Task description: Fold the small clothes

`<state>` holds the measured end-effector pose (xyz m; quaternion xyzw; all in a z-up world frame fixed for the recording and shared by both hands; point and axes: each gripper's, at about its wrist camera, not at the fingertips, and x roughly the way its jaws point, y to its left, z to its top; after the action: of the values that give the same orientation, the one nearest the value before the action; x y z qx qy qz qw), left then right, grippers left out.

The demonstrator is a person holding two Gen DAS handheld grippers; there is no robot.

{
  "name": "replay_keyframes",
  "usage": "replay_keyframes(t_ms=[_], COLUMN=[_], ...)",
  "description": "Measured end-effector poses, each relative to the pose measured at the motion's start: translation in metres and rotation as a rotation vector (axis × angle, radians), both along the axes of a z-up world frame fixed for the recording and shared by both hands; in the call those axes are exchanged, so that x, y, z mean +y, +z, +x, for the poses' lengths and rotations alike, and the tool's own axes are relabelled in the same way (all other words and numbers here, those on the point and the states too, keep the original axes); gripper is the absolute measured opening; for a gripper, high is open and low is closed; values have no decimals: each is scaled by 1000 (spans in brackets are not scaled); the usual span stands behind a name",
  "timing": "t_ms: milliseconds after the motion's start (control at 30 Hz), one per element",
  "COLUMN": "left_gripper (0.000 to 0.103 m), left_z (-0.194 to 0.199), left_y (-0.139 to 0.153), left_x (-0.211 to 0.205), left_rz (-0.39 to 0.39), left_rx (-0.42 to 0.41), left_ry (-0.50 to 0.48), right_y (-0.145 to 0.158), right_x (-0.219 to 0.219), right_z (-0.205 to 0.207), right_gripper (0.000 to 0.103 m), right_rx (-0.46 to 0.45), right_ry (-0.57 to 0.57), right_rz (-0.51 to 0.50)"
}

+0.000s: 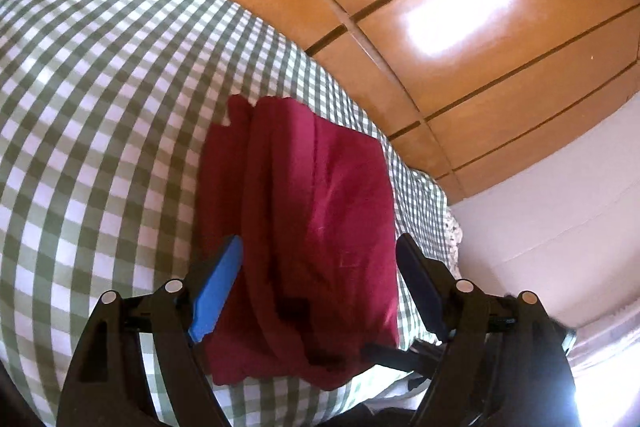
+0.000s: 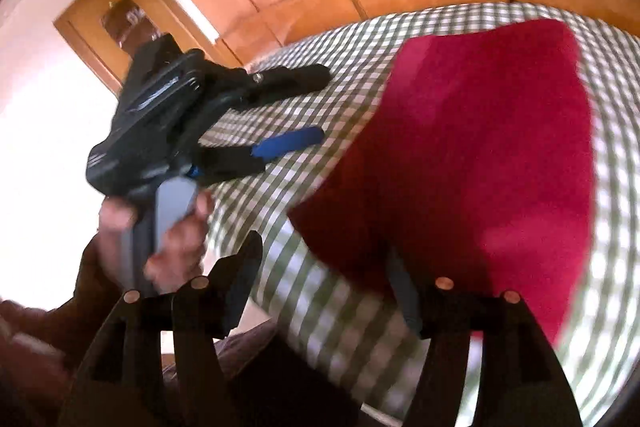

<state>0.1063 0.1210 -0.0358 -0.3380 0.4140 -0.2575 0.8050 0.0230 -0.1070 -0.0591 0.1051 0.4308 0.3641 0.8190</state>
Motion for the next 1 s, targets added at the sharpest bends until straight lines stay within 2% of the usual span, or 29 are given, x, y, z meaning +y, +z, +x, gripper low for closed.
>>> replay_keyframes(t_ms=[67, 167, 233, 333, 367, 433, 467, 567, 667, 733, 800, 833, 900, 1000], left_gripper=[78, 78, 78, 78, 78, 77, 72, 70, 79, 79, 79, 78, 79, 79], left_z=[0, -2, -6, -17, -21, -25, -26, -26, -31, -35, -38, -35, -36, -37], left_y=[5, 15, 20, 24, 23, 17, 9, -28, -53, -47, -29, -19, 10, 35], left_x=[-6, -24, -37, -58, -65, -71, -72, -52, -25, -26, -29, -32, -39, -49], left_rz=[12, 63, 130, 217, 268, 420, 506, 666, 577, 586, 573, 577, 579, 569], left_rx=[-1, -18, -34, -73, -86, -104, -96, -34, 24, 12, -13, -34, -137, -254], left_ry=[-26, -68, -81, -100, -98, -51, -21, 81, 104, 118, 153, 174, 210, 223], right_y=[0, -3, -4, 0, 2, 4, -1, -35, -44, -41, -36, -34, -21, 3], right_x=[-27, -64, -77, -76, -73, -57, -48, -26, -21, -21, -27, -36, -52, -70], right_z=[-9, -16, -15, -7, -4, 6, 11, 23, 21, 22, 19, 13, 8, 20], right_gripper=[61, 54, 49, 41, 39, 36, 36, 35, 36, 36, 37, 39, 42, 42], right_rx=[1, 1, -2, -42, -52, -80, -75, -19, -33, -44, -51, -46, -47, -88], right_ry=[-70, -188, -249, -280, -274, -240, -213, -165, -177, -179, -174, -166, -161, -213], right_rz=[-8, -37, -44, -66, -62, -70, -83, -169, -148, -154, -157, -140, -96, -45])
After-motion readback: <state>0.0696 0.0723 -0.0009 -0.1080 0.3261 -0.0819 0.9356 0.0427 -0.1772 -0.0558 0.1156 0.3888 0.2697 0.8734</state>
